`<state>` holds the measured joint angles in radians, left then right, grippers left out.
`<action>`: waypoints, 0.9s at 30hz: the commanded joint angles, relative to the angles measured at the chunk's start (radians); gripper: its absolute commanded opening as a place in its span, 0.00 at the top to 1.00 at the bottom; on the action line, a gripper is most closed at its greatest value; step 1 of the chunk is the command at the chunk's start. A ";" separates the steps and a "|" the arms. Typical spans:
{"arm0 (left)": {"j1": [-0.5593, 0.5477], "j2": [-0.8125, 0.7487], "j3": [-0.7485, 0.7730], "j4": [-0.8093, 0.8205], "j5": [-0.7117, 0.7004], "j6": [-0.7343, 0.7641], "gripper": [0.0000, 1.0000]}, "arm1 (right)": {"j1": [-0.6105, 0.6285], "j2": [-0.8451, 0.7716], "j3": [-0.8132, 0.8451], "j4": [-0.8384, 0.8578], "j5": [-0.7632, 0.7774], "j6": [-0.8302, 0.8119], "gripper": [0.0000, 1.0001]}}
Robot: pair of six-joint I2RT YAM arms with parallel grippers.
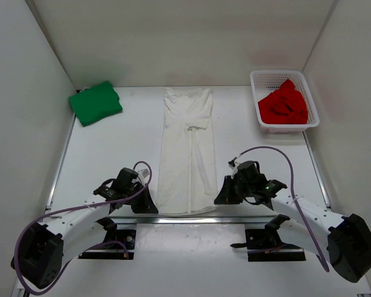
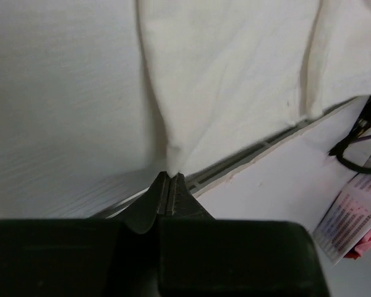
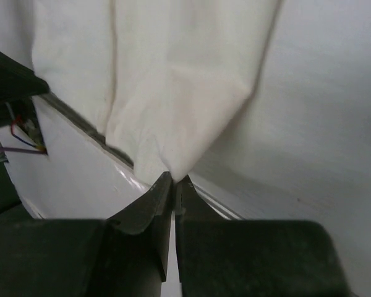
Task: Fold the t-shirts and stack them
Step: Grab the bottom of the folded rectangular tshirt with both arms, then fold the folded rectangular tshirt in 1/3 of the way
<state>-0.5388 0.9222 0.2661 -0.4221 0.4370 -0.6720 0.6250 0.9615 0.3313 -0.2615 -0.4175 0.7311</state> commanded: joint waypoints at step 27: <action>0.273 1.032 1.145 0.141 -0.215 0.118 1.00 | -0.455 1.069 1.219 -0.001 -0.056 -0.395 1.00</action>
<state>-0.2699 1.9316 1.3273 -0.3031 0.2409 -0.5758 0.1894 1.9896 1.4742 -0.2443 -0.4782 0.3805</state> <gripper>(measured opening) 0.038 0.029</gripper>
